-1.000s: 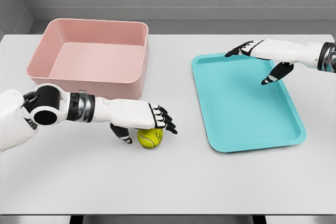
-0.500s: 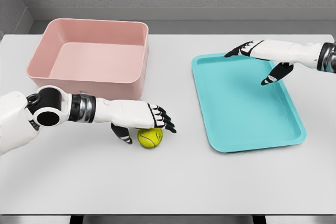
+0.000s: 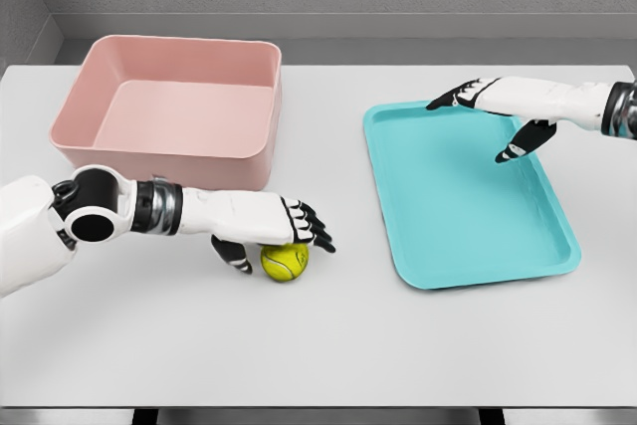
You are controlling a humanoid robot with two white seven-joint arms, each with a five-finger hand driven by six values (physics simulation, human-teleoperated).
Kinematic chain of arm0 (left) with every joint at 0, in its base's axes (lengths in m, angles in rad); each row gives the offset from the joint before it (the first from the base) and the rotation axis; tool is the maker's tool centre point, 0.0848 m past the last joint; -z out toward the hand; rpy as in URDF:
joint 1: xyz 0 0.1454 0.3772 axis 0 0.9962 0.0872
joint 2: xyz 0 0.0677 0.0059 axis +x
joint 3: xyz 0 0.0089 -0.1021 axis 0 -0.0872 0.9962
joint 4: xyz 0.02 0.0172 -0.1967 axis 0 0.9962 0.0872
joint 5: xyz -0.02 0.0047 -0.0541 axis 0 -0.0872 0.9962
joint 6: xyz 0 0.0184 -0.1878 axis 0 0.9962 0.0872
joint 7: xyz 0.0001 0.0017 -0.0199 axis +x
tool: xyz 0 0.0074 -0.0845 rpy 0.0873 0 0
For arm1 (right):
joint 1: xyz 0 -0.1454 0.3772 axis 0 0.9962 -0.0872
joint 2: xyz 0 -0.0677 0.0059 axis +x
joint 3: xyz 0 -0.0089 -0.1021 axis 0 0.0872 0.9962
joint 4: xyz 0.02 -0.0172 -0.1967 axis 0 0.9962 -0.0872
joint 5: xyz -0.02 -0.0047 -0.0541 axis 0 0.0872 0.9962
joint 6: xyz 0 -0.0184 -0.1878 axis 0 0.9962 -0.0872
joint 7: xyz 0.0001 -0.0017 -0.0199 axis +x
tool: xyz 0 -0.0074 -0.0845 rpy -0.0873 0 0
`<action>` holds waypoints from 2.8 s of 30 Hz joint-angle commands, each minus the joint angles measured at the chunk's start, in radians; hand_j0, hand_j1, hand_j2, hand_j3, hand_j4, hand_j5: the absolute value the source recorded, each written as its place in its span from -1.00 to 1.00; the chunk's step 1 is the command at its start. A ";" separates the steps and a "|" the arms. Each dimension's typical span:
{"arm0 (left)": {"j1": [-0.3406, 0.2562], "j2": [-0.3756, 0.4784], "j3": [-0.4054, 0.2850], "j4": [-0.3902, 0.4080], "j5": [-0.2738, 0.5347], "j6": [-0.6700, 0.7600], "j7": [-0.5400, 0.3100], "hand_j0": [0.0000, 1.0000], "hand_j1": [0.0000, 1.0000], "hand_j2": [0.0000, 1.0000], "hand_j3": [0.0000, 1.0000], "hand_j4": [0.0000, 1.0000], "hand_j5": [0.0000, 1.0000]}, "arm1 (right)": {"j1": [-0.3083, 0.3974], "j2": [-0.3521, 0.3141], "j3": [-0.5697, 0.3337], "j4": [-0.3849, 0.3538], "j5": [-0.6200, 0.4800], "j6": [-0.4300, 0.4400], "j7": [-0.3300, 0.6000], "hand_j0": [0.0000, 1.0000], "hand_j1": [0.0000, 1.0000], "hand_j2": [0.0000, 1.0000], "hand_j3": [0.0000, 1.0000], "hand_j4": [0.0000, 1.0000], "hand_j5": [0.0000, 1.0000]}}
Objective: Put the tennis from the blue tray into the pink basket with both arms
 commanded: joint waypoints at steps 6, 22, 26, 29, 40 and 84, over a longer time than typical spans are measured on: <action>0.002 0.000 -0.001 0.000 -0.001 0.000 0.008 0.97 0.97 0.97 0.97 0.97 0.97 | 0.000 -0.002 -0.001 0.000 -0.007 0.003 0.000 1.00 1.00 1.00 1.00 1.00 1.00; 0.014 0.008 -0.001 0.000 -0.003 -0.006 0.007 0.03 0.03 0.03 0.03 0.03 0.03 | 0.005 -0.002 -0.001 -0.002 -0.007 0.003 0.000 1.00 1.00 1.00 1.00 1.00 1.00; 0.015 0.014 0.030 -0.008 0.005 -0.007 0.004 0.01 0.01 0.01 0.01 0.01 0.01 | 0.005 -0.002 -0.001 -0.002 -0.007 0.003 0.000 1.00 1.00 1.00 1.00 1.00 1.00; 0.015 0.016 0.051 -0.014 0.011 -0.010 -0.001 0.01 0.01 0.01 0.01 0.01 0.01 | 0.005 -0.002 -0.001 -0.002 -0.007 0.003 0.000 1.00 1.00 1.00 1.00 1.00 1.00; -0.026 0.022 0.096 -0.019 0.054 -0.070 -0.002 0.01 0.01 0.01 0.01 0.01 0.01 | 0.005 -0.004 -0.001 -0.002 -0.007 0.003 0.000 1.00 1.00 1.00 1.00 1.00 1.00; -0.213 0.045 0.154 0.227 0.169 -0.087 0.001 0.00 0.00 0.00 0.00 0.00 0.00 | 0.005 -0.005 -0.002 -0.003 -0.007 0.003 0.000 1.00 1.00 1.00 1.00 1.00 1.00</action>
